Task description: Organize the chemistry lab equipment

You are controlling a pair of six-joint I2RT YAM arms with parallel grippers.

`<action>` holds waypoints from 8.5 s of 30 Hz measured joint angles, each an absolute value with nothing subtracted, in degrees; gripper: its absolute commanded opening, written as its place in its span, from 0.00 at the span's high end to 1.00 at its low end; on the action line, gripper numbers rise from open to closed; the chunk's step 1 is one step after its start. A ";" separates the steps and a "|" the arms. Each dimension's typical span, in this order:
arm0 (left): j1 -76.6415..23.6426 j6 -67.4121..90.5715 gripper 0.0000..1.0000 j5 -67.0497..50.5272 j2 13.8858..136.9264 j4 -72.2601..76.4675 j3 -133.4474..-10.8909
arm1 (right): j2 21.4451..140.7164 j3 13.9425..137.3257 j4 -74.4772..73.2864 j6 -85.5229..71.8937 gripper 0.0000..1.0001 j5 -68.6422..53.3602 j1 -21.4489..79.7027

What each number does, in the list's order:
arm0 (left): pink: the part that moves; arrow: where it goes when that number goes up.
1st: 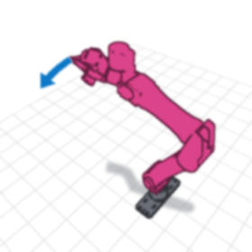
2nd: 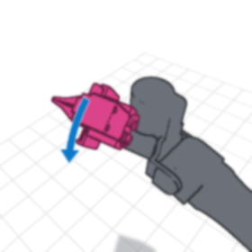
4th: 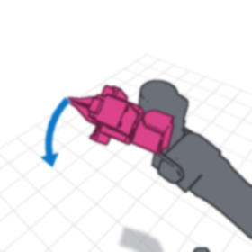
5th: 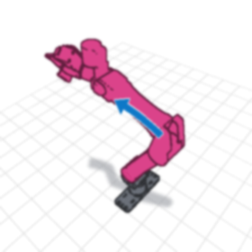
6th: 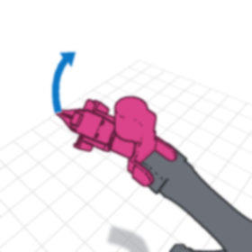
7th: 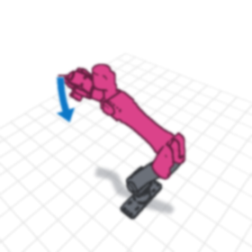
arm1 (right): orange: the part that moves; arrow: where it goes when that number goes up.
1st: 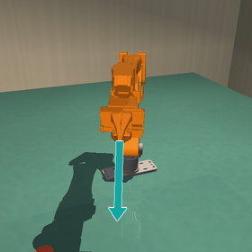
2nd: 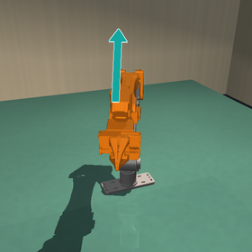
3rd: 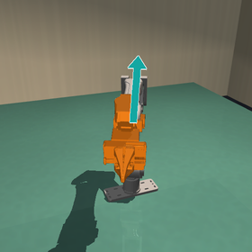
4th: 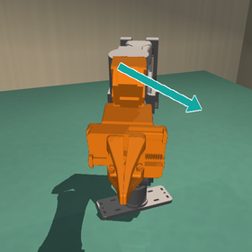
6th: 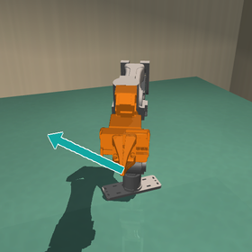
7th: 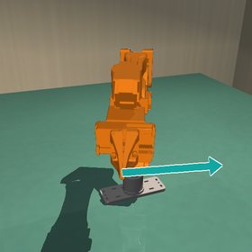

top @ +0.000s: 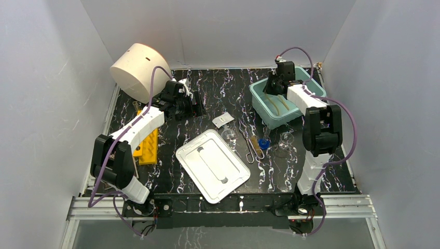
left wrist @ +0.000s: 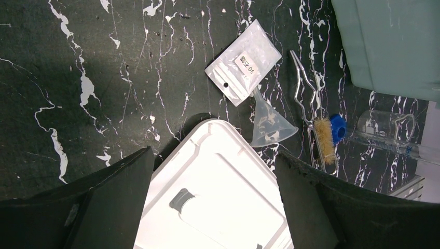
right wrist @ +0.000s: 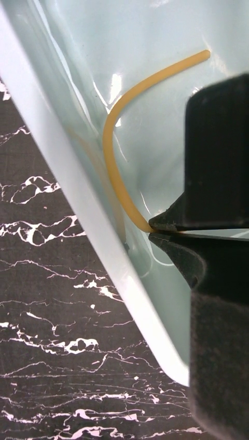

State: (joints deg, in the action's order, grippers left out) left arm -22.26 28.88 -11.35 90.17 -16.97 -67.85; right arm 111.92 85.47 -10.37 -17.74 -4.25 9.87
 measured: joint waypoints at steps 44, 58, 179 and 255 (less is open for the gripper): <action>-22.26 28.84 0.14 -15.49 87.24 -16.67 -68.01 | 75.00 83.09 -41.21 -18.28 0.24 5.96 20.51; -23.49 31.35 0.14 -18.57 87.24 -14.94 -68.10 | 65.73 61.84 -45.95 -23.33 0.31 5.80 25.54; -36.12 -0.14 1.00 -47.90 88.64 0.84 -60.51 | 80.82 73.76 -32.67 -30.30 0.28 -29.28 25.65; -35.57 16.64 0.20 -16.97 80.84 -7.79 -64.38 | 119.90 99.00 -25.41 -34.96 0.75 1.98 7.79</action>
State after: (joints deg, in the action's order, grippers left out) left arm -35.57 16.64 -16.97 80.84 -7.79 -64.38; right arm 119.90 99.00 -25.41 -34.96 1.98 7.79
